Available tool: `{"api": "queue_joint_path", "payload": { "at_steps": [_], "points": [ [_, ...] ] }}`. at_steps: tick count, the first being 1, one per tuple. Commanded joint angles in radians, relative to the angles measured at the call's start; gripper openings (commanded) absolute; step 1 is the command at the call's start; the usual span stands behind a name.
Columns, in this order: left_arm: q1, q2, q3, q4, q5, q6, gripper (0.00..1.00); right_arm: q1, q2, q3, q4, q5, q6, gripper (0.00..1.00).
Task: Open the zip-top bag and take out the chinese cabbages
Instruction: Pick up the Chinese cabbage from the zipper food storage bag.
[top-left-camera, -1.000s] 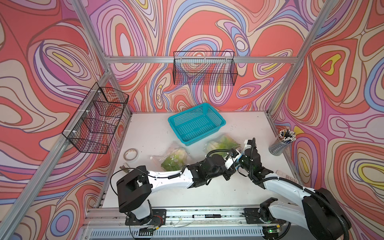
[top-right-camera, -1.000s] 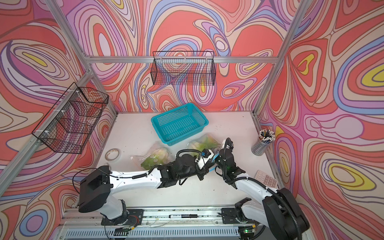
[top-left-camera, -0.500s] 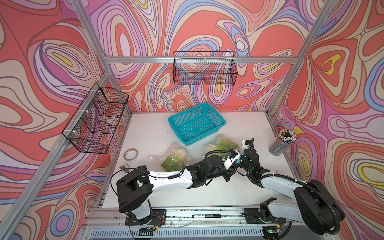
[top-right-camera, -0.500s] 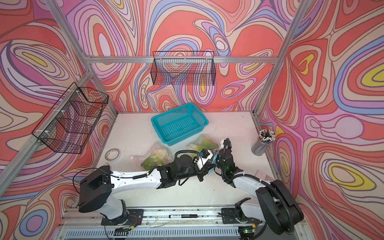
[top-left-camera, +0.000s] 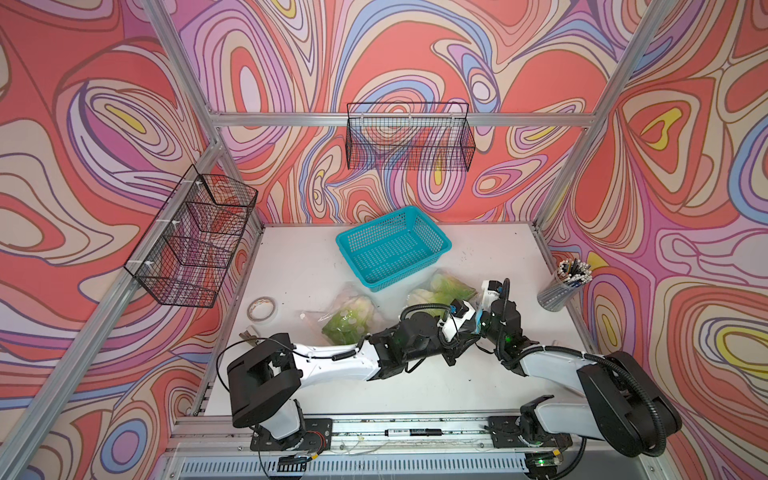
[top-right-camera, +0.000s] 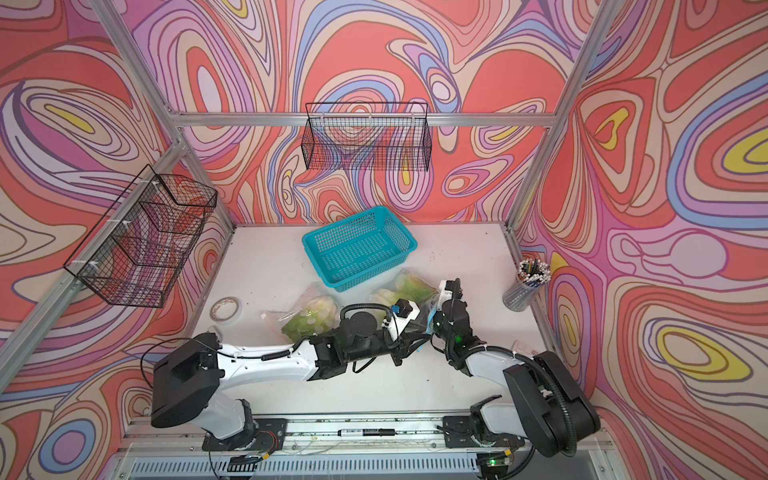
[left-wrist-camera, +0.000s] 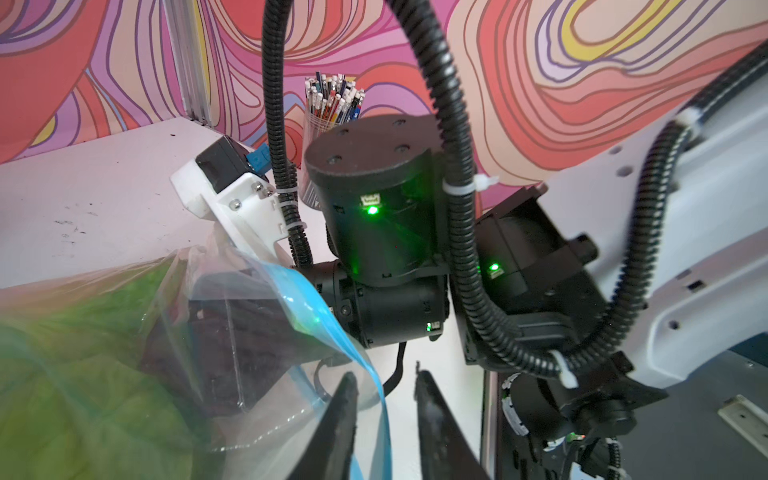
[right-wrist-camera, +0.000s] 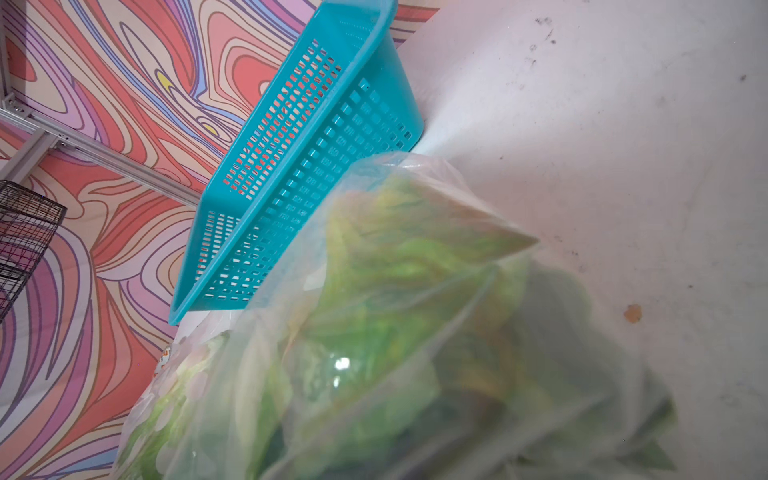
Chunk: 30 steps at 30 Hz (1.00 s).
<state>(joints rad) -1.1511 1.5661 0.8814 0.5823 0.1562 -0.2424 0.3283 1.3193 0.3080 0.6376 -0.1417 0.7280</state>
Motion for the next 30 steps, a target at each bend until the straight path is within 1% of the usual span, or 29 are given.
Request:
{"api": "queue_joint_path", "payload": {
  "at_steps": [1,2,4,6,9,11,14,19,22,26,30],
  "points": [
    [0.005,-0.06,-0.031,0.033,-0.05,0.016,0.55,-0.026,0.0,-0.016,0.007,-0.061,-0.039,0.0],
    [0.01,-0.076,-0.039,0.016,-0.086,0.022,0.6,-0.035,-0.001,-0.014,0.002,-0.077,-0.047,0.0],
    [0.023,-0.102,-0.053,-0.026,-0.155,0.03,0.65,-0.049,-0.013,-0.018,-0.012,-0.1,-0.064,0.0],
    [0.051,-0.126,-0.065,-0.084,-0.216,0.029,0.74,-0.068,-0.035,-0.024,-0.027,-0.134,-0.084,0.0],
    [0.119,-0.136,-0.058,-0.187,-0.239,0.023,0.76,-0.087,-0.073,-0.022,-0.089,-0.159,-0.117,0.0],
    [0.17,-0.125,-0.049,-0.238,-0.229,0.017,0.78,-0.1,-0.104,-0.025,-0.138,-0.154,-0.139,0.0],
    [0.223,-0.077,-0.019,-0.291,-0.196,0.024,0.8,-0.12,-0.131,-0.034,-0.166,-0.169,-0.15,0.0],
    [0.283,0.056,0.088,-0.393,-0.163,0.028,0.81,-0.136,-0.131,-0.03,-0.182,-0.202,-0.158,0.0],
    [0.298,0.137,0.165,-0.437,-0.148,0.054,0.81,-0.148,-0.119,-0.021,-0.19,-0.222,-0.169,0.0],
    [0.337,0.206,0.205,-0.423,-0.156,0.058,0.82,-0.168,-0.116,-0.006,-0.208,-0.244,-0.186,0.0],
    [0.386,0.223,0.212,-0.403,-0.113,0.044,0.84,-0.192,-0.125,0.004,-0.228,-0.265,-0.199,0.0]
  ]
}}
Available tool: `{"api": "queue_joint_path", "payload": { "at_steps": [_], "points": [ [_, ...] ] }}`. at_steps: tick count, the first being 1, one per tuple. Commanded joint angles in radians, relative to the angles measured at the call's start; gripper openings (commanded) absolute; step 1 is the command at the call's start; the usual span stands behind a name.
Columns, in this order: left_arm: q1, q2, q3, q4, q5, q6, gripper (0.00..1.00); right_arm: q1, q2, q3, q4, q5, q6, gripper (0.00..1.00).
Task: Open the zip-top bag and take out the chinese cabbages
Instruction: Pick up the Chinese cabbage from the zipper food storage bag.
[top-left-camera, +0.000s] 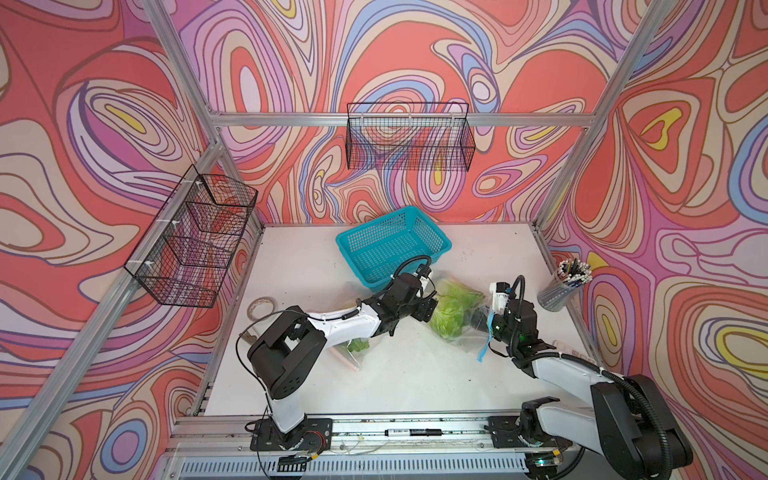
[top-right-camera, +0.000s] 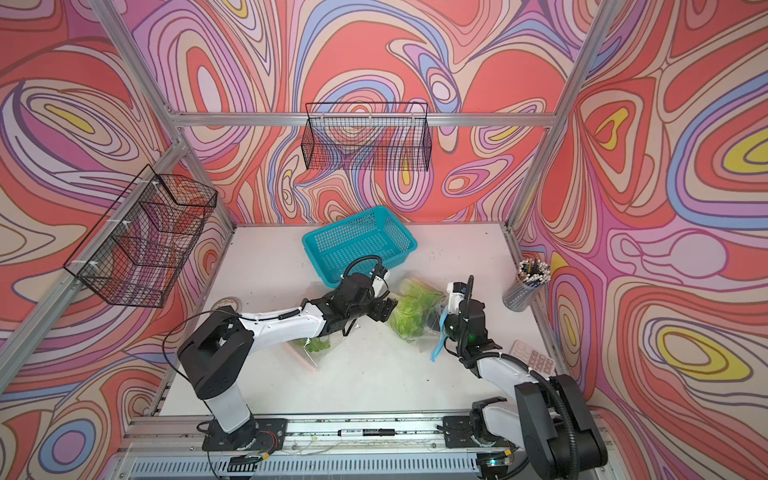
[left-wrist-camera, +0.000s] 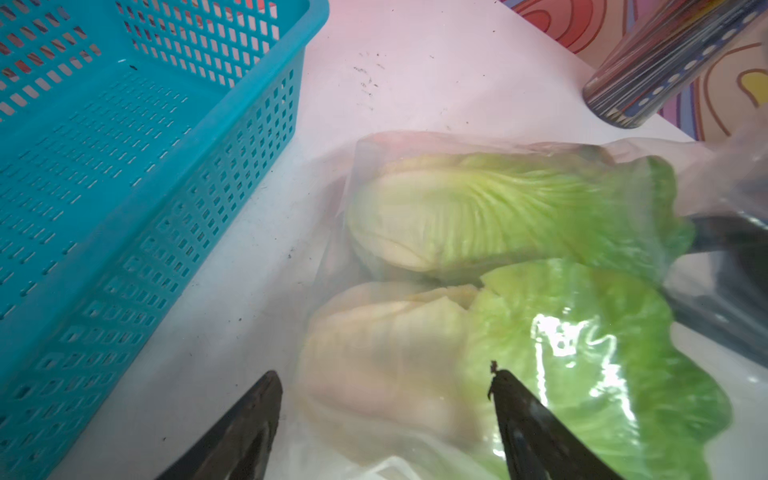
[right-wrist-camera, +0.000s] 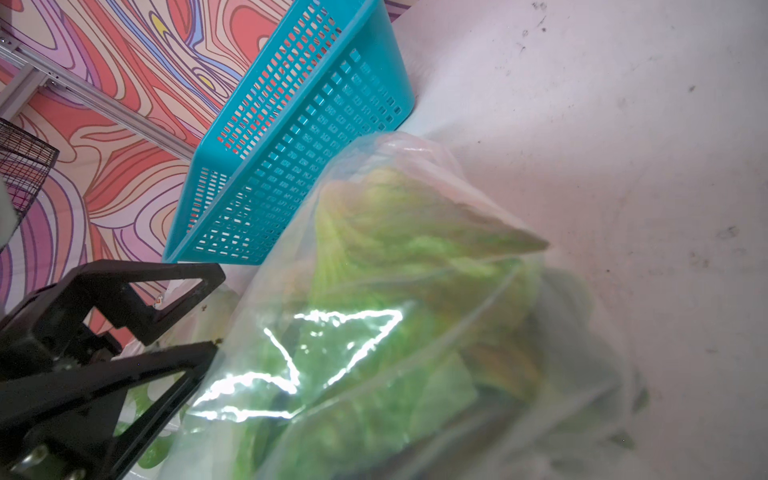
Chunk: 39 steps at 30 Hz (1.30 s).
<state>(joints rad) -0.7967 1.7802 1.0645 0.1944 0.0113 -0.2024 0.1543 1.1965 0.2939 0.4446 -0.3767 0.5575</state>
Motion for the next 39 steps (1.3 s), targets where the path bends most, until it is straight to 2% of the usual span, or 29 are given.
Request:
{"api": "queue_joint_path", "payload": {
  "at_steps": [1,4,14,23,29,32,36,39],
  "points": [
    [0.04,0.014,0.037,-0.022,0.042,0.009,0.84,-0.023,-0.004,0.017,-0.038,-0.035,-0.029,0.0],
    [0.061,0.038,0.072,-0.042,0.093,0.029,0.84,-0.031,-0.008,0.015,-0.04,-0.049,-0.033,0.0],
    [0.147,0.18,0.239,-0.133,0.384,0.01,0.84,-0.061,-0.025,0.014,-0.065,-0.05,-0.054,0.0],
    [0.175,0.288,0.34,-0.136,0.643,-0.033,0.79,-0.072,-0.007,0.027,-0.06,-0.085,-0.065,0.0],
    [0.175,0.312,0.325,-0.097,0.715,-0.076,0.73,-0.072,0.019,0.039,-0.049,-0.109,-0.068,0.0],
    [0.174,0.314,0.296,-0.041,0.766,-0.121,0.64,-0.072,0.037,0.047,-0.043,-0.121,-0.068,0.0],
    [0.175,0.299,0.223,0.054,0.776,-0.181,0.52,-0.071,0.069,0.06,-0.032,-0.146,-0.07,0.0],
    [0.175,0.268,0.154,0.142,0.776,-0.23,0.49,-0.072,0.097,0.072,-0.02,-0.176,-0.065,0.0]
  ]
}}
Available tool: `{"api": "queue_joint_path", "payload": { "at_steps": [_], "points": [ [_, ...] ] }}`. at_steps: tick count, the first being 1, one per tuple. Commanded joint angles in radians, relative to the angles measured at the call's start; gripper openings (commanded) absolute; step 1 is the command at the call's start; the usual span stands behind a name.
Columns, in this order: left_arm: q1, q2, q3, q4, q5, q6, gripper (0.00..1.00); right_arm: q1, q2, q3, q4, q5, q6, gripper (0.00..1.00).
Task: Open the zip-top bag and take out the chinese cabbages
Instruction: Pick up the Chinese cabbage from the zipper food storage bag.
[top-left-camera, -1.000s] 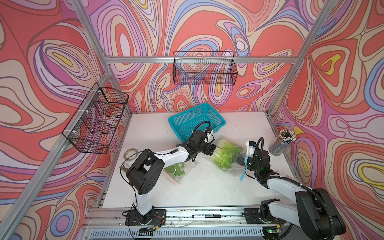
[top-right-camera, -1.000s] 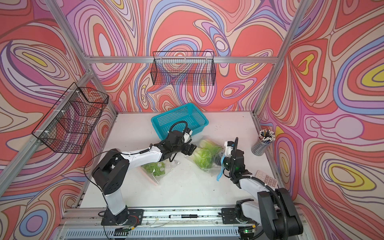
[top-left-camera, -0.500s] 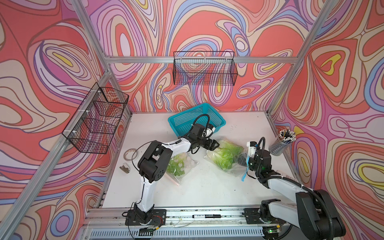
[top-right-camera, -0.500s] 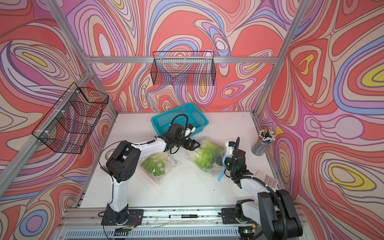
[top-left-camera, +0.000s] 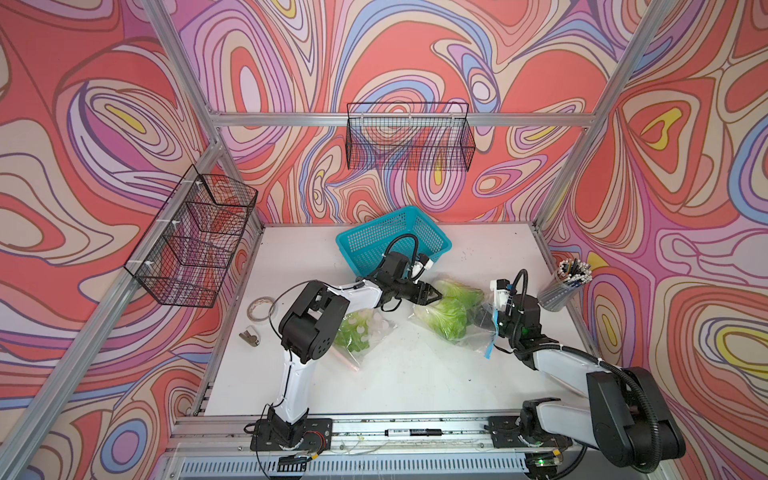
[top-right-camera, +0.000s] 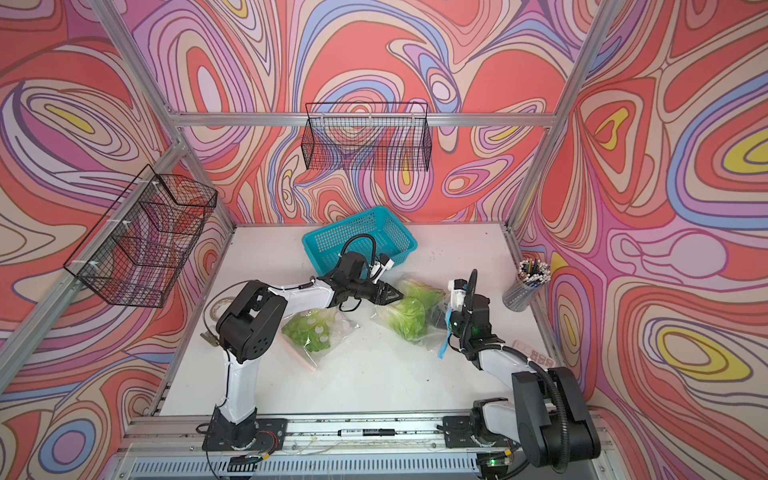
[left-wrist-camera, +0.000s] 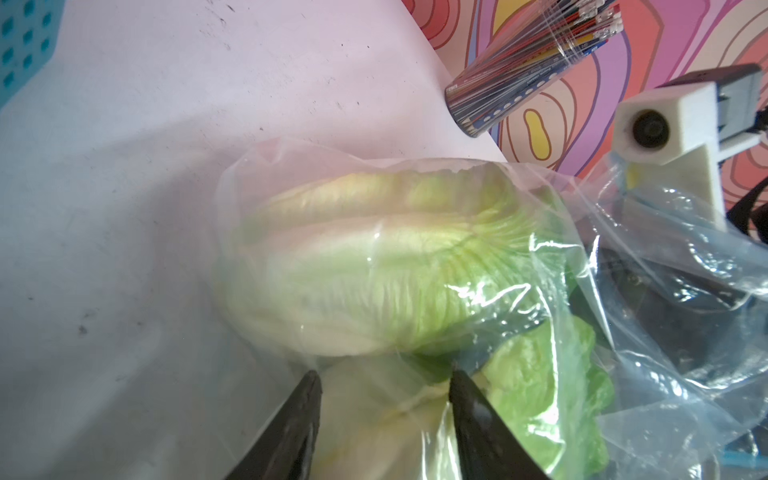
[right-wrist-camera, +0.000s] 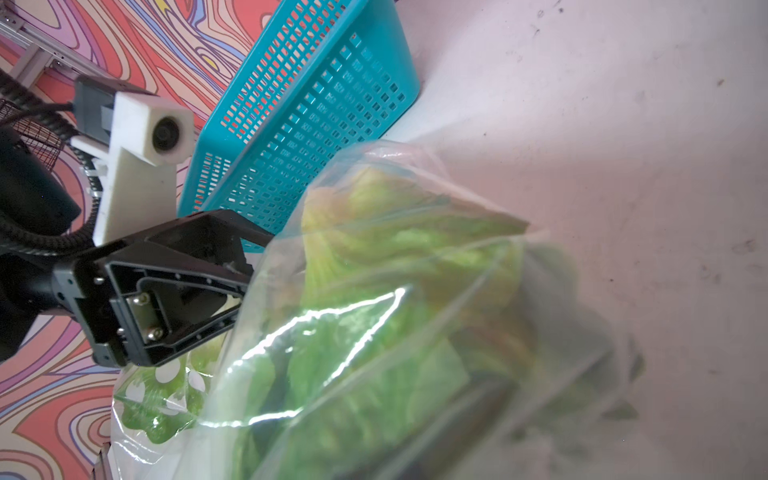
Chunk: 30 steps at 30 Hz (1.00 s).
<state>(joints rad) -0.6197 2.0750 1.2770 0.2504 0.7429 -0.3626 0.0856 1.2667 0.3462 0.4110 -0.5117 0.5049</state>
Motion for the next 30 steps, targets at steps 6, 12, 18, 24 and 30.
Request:
{"api": "queue_joint_path", "payload": {
  "at_steps": [6,12,18,24,30],
  "points": [
    [-0.002,-0.112,-0.17,0.173,0.01,-0.119,0.39,-0.002,0.085,0.031,0.052,-0.11,0.003,0.0],
    [-0.002,-0.233,-0.268,0.113,-0.115,-0.107,0.27,0.018,0.12,0.049,0.063,-0.146,0.007,0.0],
    [0.007,-0.314,-0.315,-0.006,-0.279,-0.114,0.46,0.063,0.158,0.085,0.073,-0.142,0.007,0.0],
    [0.024,-0.279,-0.265,-0.062,-0.28,-0.088,0.68,0.065,0.179,0.097,0.084,-0.146,-0.004,0.0],
    [0.052,-0.162,-0.173,-0.048,-0.174,-0.103,0.7,0.065,0.167,0.099,0.053,-0.13,-0.025,0.0]
  ]
}}
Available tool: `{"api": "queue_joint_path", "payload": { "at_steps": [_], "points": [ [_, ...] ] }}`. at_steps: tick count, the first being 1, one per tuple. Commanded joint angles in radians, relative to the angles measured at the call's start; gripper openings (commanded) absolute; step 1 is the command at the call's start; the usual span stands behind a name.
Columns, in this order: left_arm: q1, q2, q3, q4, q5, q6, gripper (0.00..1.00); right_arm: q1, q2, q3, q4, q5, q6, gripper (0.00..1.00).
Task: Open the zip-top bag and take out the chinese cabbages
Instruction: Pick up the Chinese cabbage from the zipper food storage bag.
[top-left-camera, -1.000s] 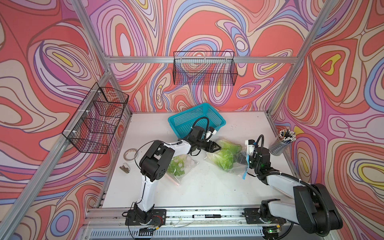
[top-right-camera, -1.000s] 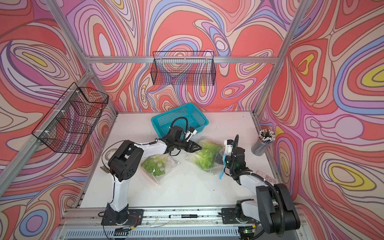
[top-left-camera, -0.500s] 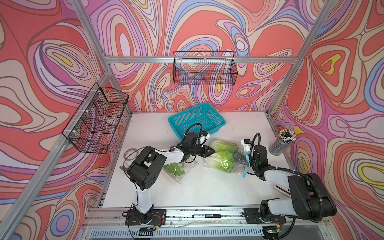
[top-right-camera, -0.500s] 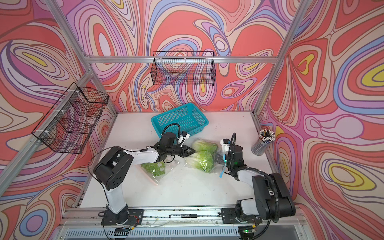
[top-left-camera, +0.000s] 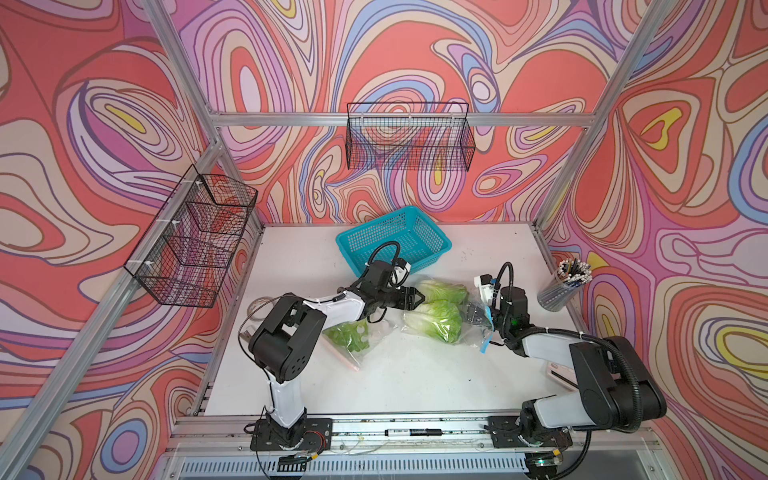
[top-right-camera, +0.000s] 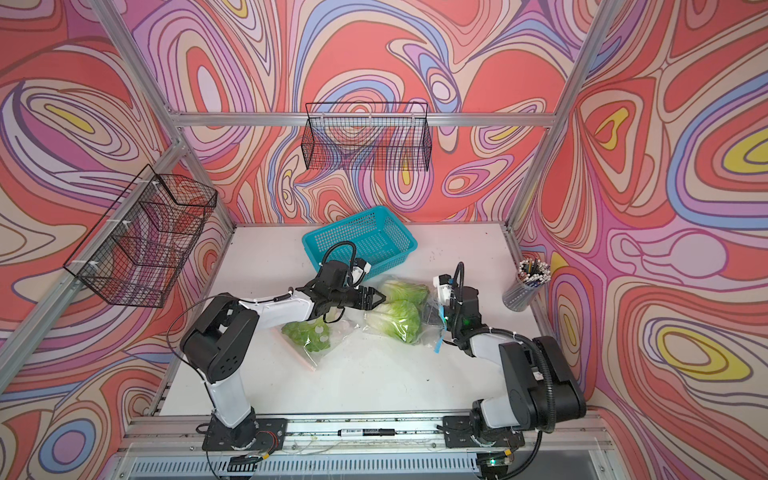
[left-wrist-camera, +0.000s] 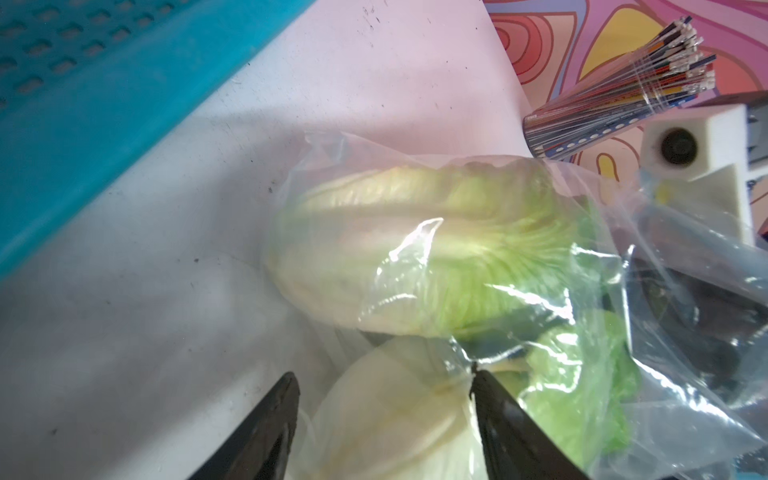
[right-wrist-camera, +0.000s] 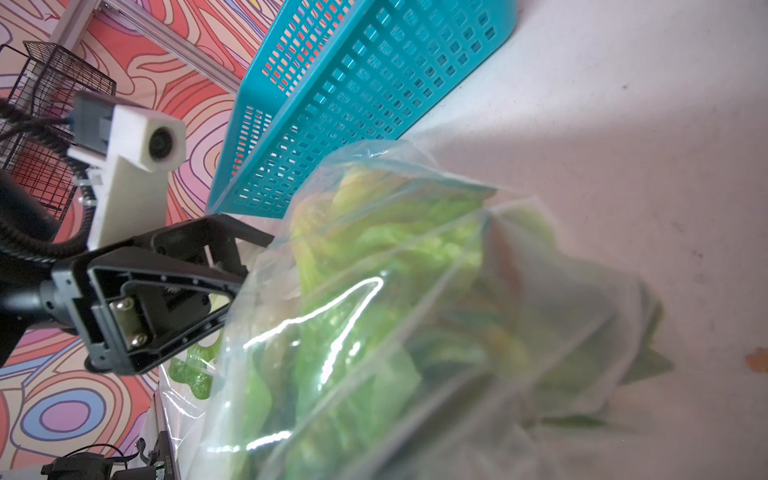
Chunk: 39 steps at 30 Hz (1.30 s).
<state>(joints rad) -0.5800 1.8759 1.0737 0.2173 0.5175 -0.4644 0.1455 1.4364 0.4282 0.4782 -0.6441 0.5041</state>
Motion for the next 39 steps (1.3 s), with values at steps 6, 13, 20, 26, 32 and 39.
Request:
{"api": "queue_joint_path", "payload": {
  "at_steps": [6,13,20,26,32,39],
  "points": [
    [0.016,0.099,0.066,0.027,0.148,-0.022,0.68,0.006,0.007,0.017,-0.007,-0.005,-0.018,0.0],
    [0.019,0.131,0.033,0.108,0.185,-0.08,0.52,0.005,0.012,0.026,0.005,-0.006,-0.004,0.0],
    [0.02,0.117,0.013,0.15,0.189,-0.103,0.2,0.006,0.003,0.012,0.049,0.001,0.035,0.0],
    [0.025,0.083,-0.016,0.172,0.162,-0.111,0.0,0.005,-0.043,0.014,-0.004,0.013,0.018,0.0],
    [0.037,0.026,-0.043,0.112,0.099,-0.074,0.0,0.006,-0.088,0.023,-0.116,0.058,-0.014,0.0],
    [0.039,-0.048,-0.052,-0.032,-0.021,0.001,0.0,0.006,-0.147,0.04,-0.21,0.093,-0.017,0.0]
  ]
}}
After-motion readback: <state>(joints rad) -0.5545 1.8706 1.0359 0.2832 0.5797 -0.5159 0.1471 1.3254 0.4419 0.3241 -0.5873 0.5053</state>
